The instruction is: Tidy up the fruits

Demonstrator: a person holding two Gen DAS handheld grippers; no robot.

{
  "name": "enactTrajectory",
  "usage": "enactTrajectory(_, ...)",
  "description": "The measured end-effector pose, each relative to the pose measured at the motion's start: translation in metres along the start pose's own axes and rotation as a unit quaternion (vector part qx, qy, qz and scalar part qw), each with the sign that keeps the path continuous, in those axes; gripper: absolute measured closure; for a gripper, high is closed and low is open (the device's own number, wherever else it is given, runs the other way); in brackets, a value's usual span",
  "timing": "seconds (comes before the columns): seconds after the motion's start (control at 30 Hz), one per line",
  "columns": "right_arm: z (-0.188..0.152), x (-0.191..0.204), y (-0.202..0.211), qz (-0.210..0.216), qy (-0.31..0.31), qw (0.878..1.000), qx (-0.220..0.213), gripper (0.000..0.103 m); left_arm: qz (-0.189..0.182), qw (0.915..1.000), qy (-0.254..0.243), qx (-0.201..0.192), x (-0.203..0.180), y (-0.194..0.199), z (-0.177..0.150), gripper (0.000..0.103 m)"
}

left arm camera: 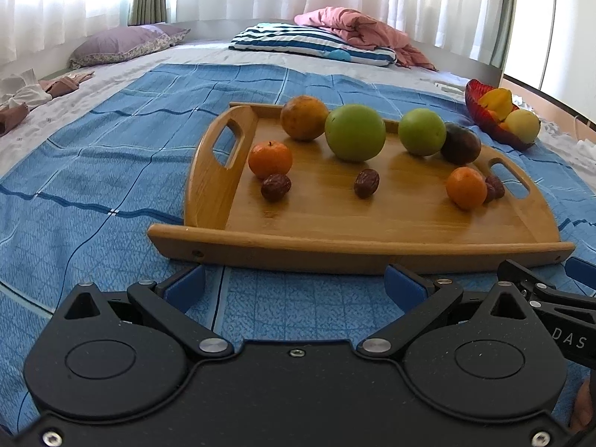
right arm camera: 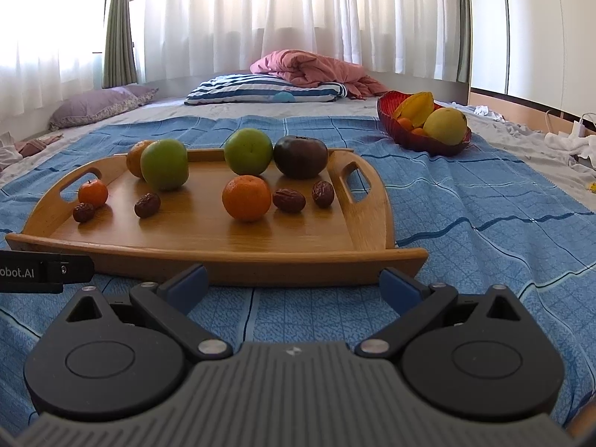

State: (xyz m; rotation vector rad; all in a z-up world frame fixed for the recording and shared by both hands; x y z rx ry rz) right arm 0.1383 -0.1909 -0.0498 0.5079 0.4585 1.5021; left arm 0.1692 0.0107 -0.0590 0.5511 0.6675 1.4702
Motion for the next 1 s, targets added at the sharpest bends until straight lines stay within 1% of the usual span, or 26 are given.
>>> enactTrajectory(0.3, -0.008, 0.003, -0.006, 0.009, 0.006, 1.0, 0.017, 0.0, 0.011, 0.9998, -0.014, 0.004, -0.002, -0.004, -0.005, 0.0)
enactTrajectory(0.47, -0.01, 0.003, -0.008, 0.01, 0.008, 1.0, 0.02, 0.0, 0.02, 0.9995, -0.023, 0.001, -0.004, -0.006, -0.008, 0.0)
enactTrajectory(1.0, -0.014, 0.007, -0.013, 0.009, 0.022, 0.999, 0.024, 0.0, 0.021, 0.9997, -0.015, 0.003, -0.003, -0.01, -0.008, 0.0)
Point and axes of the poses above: each gripper's, at about its wrist camera, not at the fingertips, and y roughly against the way its jaws point, x to its left, z to its top, the point moved 10 cm from there along -y, roughly the way its jaws point, and after that the axes turned 6 degrees about x, right-handed, at the moved point
